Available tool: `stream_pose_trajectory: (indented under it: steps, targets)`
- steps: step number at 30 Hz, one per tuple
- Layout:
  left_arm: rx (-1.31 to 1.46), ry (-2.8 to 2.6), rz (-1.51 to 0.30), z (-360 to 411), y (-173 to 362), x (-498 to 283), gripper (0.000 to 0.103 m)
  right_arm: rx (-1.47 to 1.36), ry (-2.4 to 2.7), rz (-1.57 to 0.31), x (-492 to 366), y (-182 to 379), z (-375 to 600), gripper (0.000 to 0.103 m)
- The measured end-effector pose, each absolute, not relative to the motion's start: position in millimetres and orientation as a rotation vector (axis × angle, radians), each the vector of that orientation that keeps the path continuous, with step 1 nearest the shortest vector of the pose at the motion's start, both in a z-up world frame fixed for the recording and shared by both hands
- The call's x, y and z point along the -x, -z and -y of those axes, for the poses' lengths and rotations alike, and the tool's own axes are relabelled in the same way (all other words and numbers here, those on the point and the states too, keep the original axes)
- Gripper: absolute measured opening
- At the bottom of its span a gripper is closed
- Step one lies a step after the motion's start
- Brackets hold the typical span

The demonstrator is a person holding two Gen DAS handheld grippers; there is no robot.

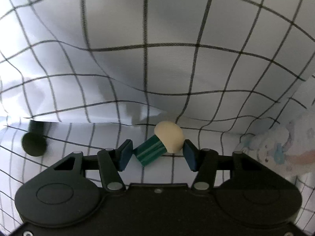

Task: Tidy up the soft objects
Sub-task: 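Lift the cloth and stick and carry both back over the wicker basket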

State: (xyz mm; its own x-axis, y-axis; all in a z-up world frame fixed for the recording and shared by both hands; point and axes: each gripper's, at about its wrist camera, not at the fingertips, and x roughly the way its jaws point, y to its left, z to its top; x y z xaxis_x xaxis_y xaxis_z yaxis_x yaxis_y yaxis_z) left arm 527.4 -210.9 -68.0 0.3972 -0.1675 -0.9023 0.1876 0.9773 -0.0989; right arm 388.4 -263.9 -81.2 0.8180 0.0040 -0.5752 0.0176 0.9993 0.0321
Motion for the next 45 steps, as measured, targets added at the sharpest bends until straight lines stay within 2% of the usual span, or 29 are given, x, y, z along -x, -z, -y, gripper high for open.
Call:
stream_pose_trajectory:
  steps: [11,22,32,45]
  targets:
    - [-0.073,0.282,-1.009,181.6,18.5,-467.0,0.053,-0.045,0.001,-0.616,-390.7,81.5,266.3,0.073]
    - [-0.125,0.416,-0.875,188.1,-30.8,-384.1,0.054,-0.035,0.091,-0.614,-384.6,65.7,283.6,0.073]
    - [-0.135,0.515,-0.84,181.6,-48.2,-312.5,0.054,-0.05,0.175,-0.595,-314.9,25.2,309.4,0.073]
    - [-0.165,0.584,-0.837,134.1,-53.1,-199.1,0.054,-0.125,0.172,-0.595,-175.0,-2.4,290.0,0.073]
